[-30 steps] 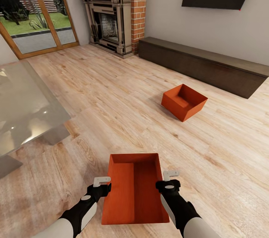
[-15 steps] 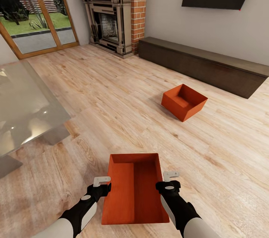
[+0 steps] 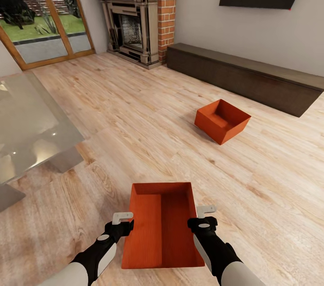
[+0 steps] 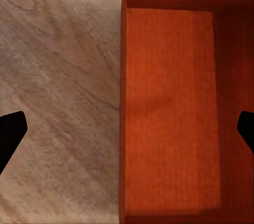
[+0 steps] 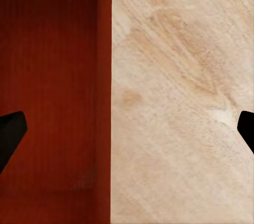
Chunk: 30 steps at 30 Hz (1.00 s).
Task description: Move the two storage containers from the living room to the garage. In the garage, place one container on the floor and stack the other container on top of it (either order is fine).
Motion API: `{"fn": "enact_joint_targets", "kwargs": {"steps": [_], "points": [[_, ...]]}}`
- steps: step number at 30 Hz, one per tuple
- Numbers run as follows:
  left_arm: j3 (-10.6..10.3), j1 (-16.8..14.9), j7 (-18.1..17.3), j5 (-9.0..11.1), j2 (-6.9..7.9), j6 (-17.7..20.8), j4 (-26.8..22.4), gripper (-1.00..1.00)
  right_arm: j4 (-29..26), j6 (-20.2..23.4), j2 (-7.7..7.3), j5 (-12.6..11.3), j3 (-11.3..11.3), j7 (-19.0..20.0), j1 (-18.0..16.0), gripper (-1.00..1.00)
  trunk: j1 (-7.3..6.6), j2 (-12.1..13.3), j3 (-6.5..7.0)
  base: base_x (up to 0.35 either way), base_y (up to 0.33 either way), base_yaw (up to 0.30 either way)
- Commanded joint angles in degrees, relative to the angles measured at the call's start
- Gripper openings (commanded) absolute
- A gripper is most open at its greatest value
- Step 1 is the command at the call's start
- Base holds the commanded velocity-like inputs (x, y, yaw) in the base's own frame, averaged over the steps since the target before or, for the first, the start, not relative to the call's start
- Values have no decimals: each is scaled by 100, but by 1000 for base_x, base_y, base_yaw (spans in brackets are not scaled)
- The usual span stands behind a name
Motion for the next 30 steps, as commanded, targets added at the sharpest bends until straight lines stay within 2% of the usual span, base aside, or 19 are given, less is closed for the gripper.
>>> {"fn": "enact_joint_targets", "kwargs": {"steps": [1,8,13,24,28,30], "points": [[-50,-4,36,52,3,-23,3,100,-7,54,-2,33,24,-26,-2,100,-1,-2,-4,0,0,0],[-52,0,35,55,3,-23,0,100,-7,48,-2,33,25,-30,-2,100,-1,-2,-4,0,0,0],[-52,-2,35,53,3,-23,0,100,-9,45,-2,37,25,-31,-2,100,109,-202,-94,0,0,0],[-52,-1,35,62,3,-23,-1,100,-12,44,-2,35,25,-31,-2,100,109,-202,-94,0,0,0],[-52,-2,35,57,3,-23,-1,100,-14,44,-2,34,25,-31,-2,100,197,-363,-165,0,0,0],[-52,-4,35,58,3,-23,-1,100,-12,44,-2,34,25,-31,-2,100,197,-363,-165,0,0,0]]}}
